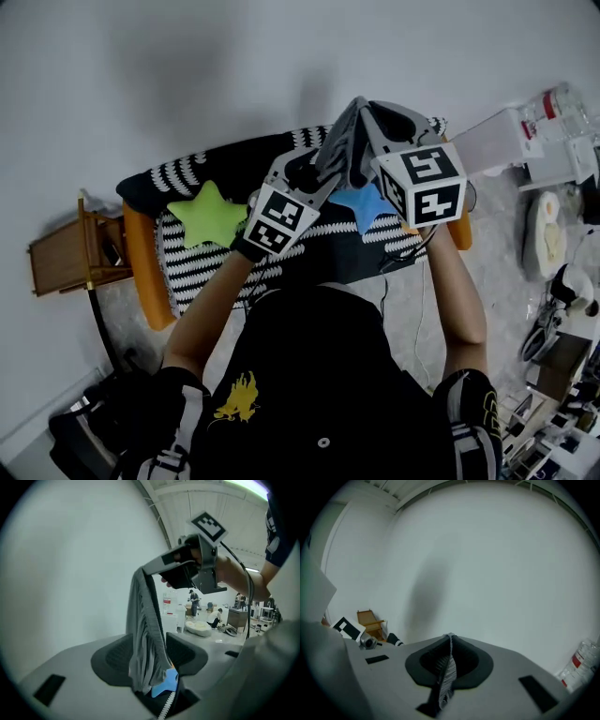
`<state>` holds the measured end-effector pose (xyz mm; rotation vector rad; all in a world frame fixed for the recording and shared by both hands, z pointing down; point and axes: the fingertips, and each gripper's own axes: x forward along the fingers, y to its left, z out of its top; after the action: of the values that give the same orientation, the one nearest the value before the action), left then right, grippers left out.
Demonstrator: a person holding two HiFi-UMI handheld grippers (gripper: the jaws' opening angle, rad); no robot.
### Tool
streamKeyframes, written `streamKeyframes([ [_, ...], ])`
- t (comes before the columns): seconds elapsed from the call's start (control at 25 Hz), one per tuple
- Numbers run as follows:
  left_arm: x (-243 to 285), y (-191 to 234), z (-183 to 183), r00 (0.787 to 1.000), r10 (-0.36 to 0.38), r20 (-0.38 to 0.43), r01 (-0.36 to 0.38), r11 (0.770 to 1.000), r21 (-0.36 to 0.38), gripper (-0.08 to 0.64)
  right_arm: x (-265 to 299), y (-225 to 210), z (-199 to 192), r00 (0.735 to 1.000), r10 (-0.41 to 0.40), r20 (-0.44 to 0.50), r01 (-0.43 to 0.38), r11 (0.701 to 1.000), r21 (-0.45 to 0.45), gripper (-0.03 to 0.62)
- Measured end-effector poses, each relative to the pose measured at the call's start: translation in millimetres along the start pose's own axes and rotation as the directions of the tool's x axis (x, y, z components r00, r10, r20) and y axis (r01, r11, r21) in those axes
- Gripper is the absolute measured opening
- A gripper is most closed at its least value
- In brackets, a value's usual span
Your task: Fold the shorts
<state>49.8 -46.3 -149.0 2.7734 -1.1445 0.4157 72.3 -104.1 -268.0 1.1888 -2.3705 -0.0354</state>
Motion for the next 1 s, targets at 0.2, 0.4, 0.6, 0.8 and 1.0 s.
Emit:
streamKeyframes([
  [0.2,36,-50,9,1.0,-0.014,-0.008,0.014,1.0,-0.006,0.244,-25,-16,2,0.998,-0.065,0.005,0.065,0.998,0.026,0.029],
  [0.4,27,-21,-2,0.989,0.138,-0.048,-0.139,0.99,-0.02,0.026,-41,-26,-6,0.991,-0.136,-0.003,0.136,0.991,0.005,0.029],
  [0.6,-13,7,14,0.992,0.103,-0.071,-0.107,0.992,-0.06,0.023,-38,-47,-44,0.984,-0.169,-0.057,0.169,0.986,-0.004,0.031],
  [0.8,-42,17,80,0.999,0.048,-0.017,-0.049,0.996,-0.08,0.021,-30,-42,-115,0.983,-0.138,-0.118,0.146,0.987,0.062,0.037],
  [1.0,-42,-12,132,1.0,-0.026,0.001,0.026,0.999,0.021,0.021,-10,-12,-165,0.982,-0.127,-0.141,0.142,0.985,0.101,0.041],
])
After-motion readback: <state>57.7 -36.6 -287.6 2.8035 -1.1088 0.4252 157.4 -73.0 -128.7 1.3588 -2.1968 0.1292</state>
